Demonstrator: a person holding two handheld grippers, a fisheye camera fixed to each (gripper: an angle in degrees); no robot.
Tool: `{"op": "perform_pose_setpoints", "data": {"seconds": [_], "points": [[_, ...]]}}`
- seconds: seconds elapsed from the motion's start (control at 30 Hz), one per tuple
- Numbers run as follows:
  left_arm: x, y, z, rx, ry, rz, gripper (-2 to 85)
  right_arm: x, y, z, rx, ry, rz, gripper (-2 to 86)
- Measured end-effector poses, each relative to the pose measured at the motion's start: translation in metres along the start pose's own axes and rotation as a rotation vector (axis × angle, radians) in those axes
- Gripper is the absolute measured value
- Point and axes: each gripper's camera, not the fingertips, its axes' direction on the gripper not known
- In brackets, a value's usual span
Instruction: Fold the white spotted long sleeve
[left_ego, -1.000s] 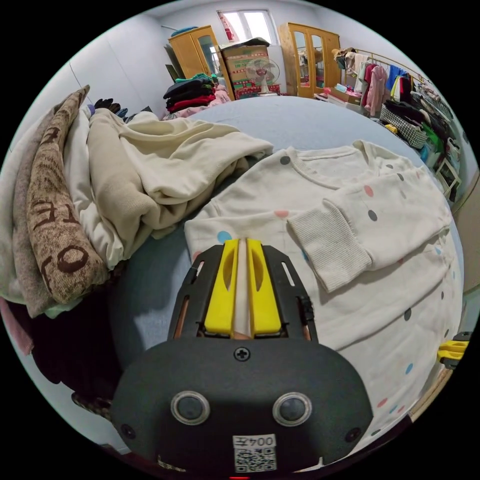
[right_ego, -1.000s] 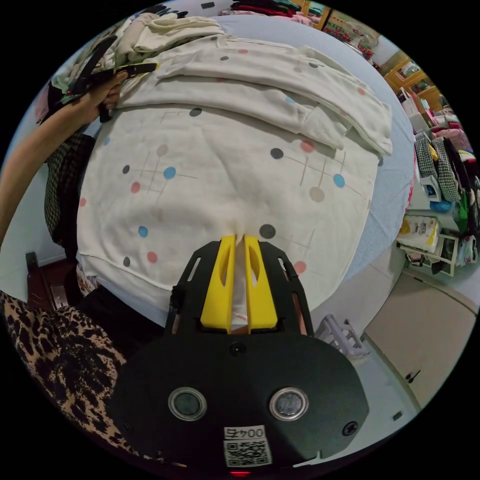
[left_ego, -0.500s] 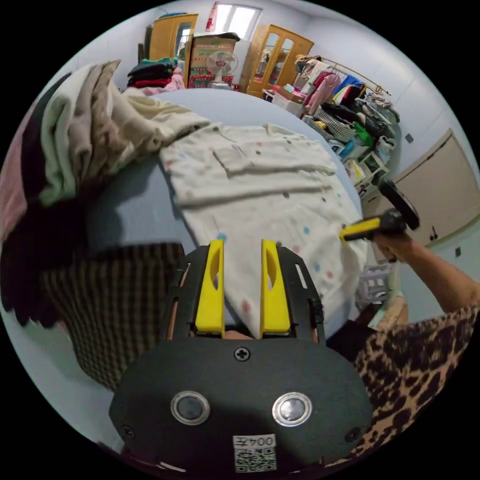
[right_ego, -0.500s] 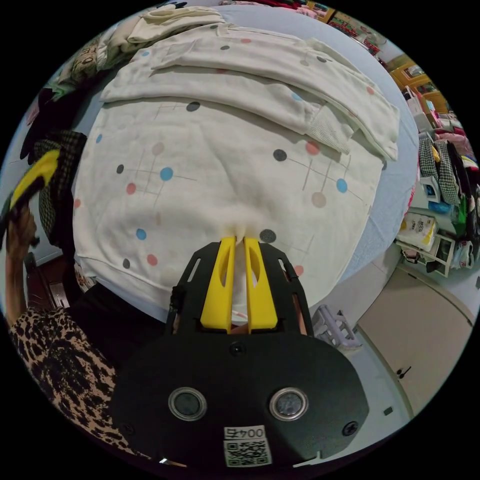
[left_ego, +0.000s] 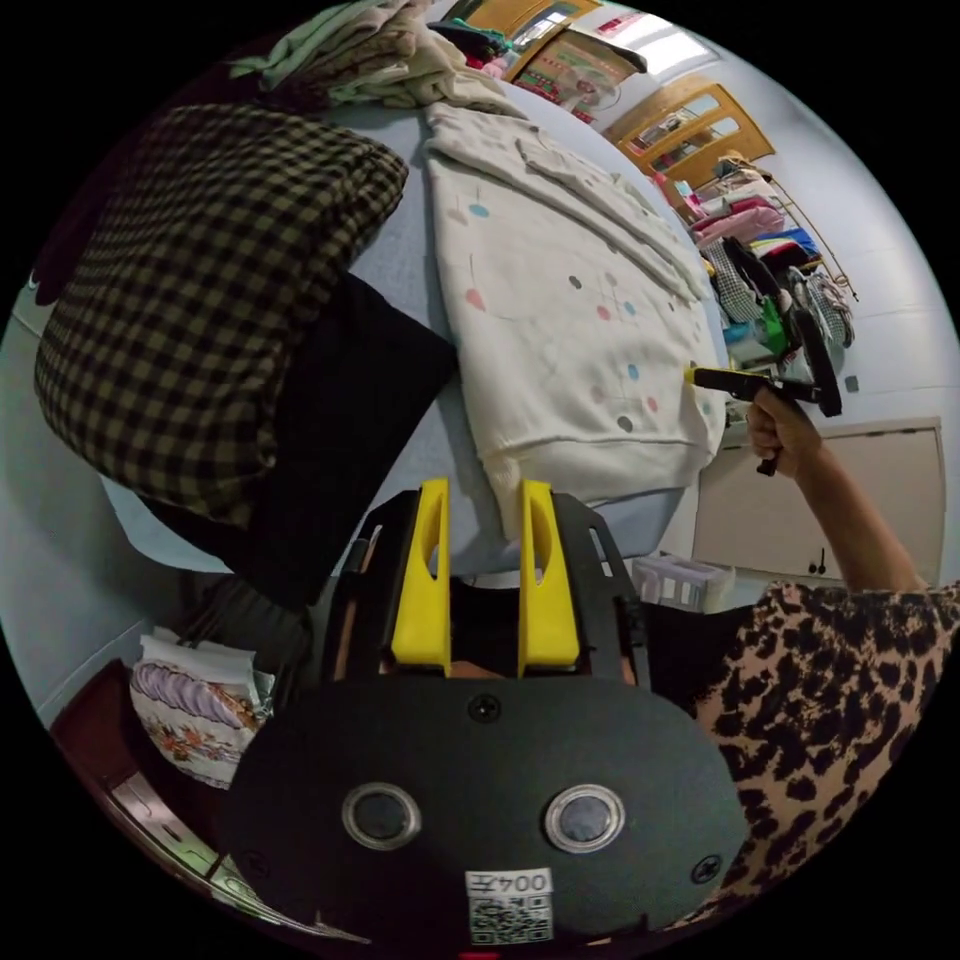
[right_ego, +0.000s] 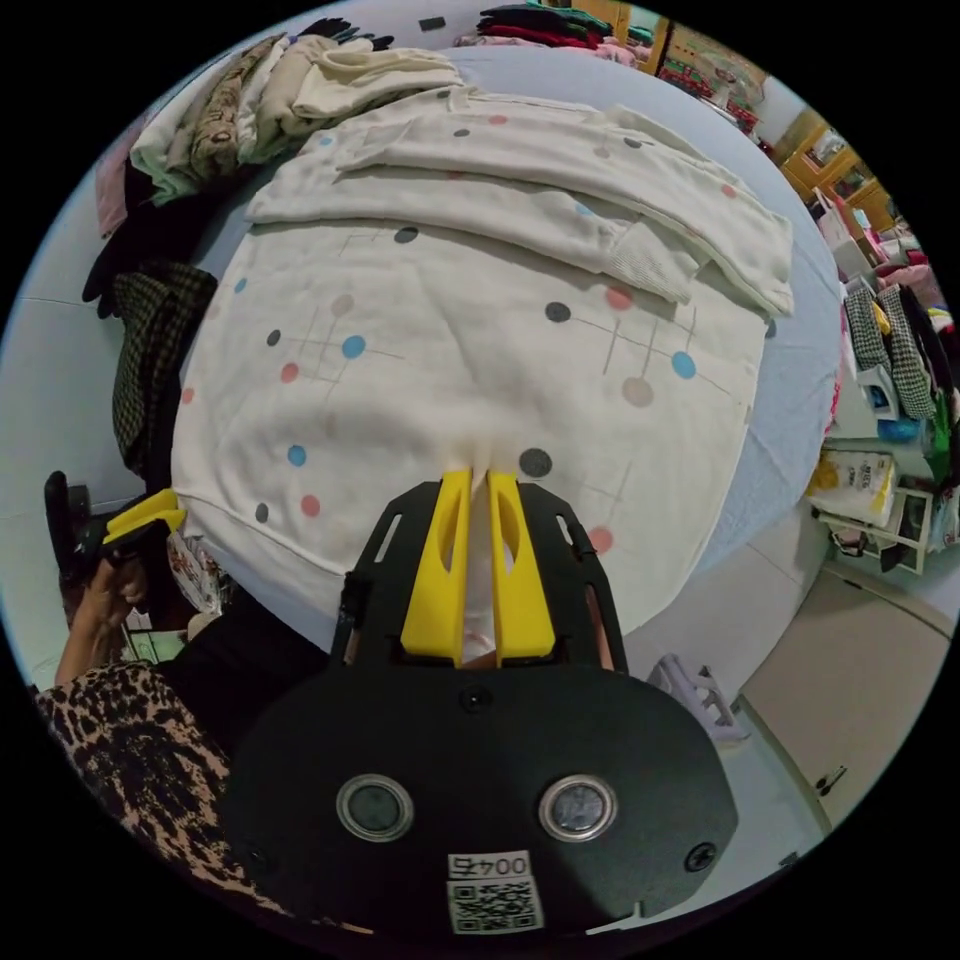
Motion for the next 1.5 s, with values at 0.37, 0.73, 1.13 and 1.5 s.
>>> {"op": "perform_pose_setpoints", "data": {"seconds": [0.37, 0.73, 1.13, 1.5], "points": [[-0.003, 0.026, 0.001, -0.052, 0.061, -0.064, 6.7, 0.114, 0.165, -0.008, 0.150, -0.275, 0.187, 8.3], [-0.008, 0.040, -0.010, -0.092, 0.038, -0.081, 3.2, 0.172, 0.247, 0.034, 0.123, -0.383, 0.144, 11.6], [-0.007, 0.055, -0.021, -0.126, 0.030, -0.087, 2.9, 0.212, 0.289, 0.052, 0.087, -0.545, 0.053, 10.8], [-0.003, 0.065, -0.037, -0.132, 0.045, -0.087, 2.4, 0.234, 0.360, 0.012, 0.226, -0.695, 0.079, -0.2]]}}
